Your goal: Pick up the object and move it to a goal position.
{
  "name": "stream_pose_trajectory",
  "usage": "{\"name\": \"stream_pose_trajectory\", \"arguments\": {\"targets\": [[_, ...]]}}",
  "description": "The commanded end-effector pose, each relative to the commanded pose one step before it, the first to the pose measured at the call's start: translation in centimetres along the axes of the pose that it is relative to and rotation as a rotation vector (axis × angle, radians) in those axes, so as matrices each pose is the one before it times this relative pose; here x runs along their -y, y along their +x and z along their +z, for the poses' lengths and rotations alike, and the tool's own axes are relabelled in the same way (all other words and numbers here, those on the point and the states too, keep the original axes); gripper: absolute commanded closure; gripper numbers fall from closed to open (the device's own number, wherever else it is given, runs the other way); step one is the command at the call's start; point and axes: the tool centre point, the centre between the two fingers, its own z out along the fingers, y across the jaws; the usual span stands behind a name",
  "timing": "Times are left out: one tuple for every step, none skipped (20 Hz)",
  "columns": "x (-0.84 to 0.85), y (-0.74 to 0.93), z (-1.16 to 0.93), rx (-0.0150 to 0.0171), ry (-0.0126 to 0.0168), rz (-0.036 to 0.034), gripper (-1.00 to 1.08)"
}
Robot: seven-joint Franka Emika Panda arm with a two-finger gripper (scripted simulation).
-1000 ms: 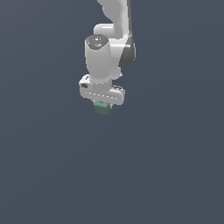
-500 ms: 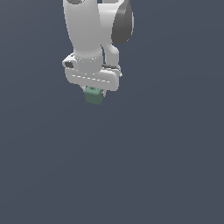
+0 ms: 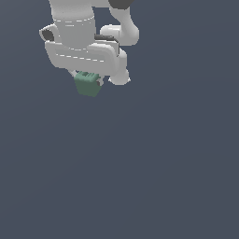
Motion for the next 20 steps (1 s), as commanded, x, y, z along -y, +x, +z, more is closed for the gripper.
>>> {"name": "stream_pose_trajectory", "arguments": {"targets": [[-0.402,0.567,-2.024,0.001,-0.00035,-0.00067,1.08],[-0.157,0.228,-0.742,0.0,0.0,0.0,1.08],[-0.152,0.224,-0.72,0.0,0.0,0.0,1.08],[-0.147,0.219,-0.698,0.0,0.0,0.0,1.08],[-0.109,0.212,-0.677,-0.00001,-0.00017,-0.00046,1.08],[-0.138,0.211,-0.658,0.0,0.0,0.0,1.08],[-0.134,0.206,-0.638,0.0,0.0,0.0,1.08],[-0.13,0.203,-0.619,0.0,0.0,0.0,1.08],[-0.126,0.199,-0.601,0.0,0.0,0.0,1.08],[-0.121,0.195,-0.581,0.0,0.0,0.0,1.08],[-0.115,0.186,-0.55,0.0,0.0,0.0,1.08],[-0.106,0.174,-0.508,0.0,0.0,0.0,1.08],[-0.097,0.161,-0.467,0.0,0.0,0.0,1.08],[-0.089,0.15,-0.43,0.0,0.0,0.0,1.08],[-0.08,0.14,-0.394,0.0,0.0,0.0,1.08],[-0.037,0.128,-0.357,0.00001,-0.00016,-0.00046,1.08],[-0.066,0.12,-0.327,0.0,0.0,0.0,1.08],[-0.059,0.111,-0.298,0.0,0.0,0.0,1.08],[-0.054,0.101,-0.27,0.0,0.0,0.0,1.08],[-0.048,0.092,-0.243,0.0,0.0,0.0,1.08]]}}
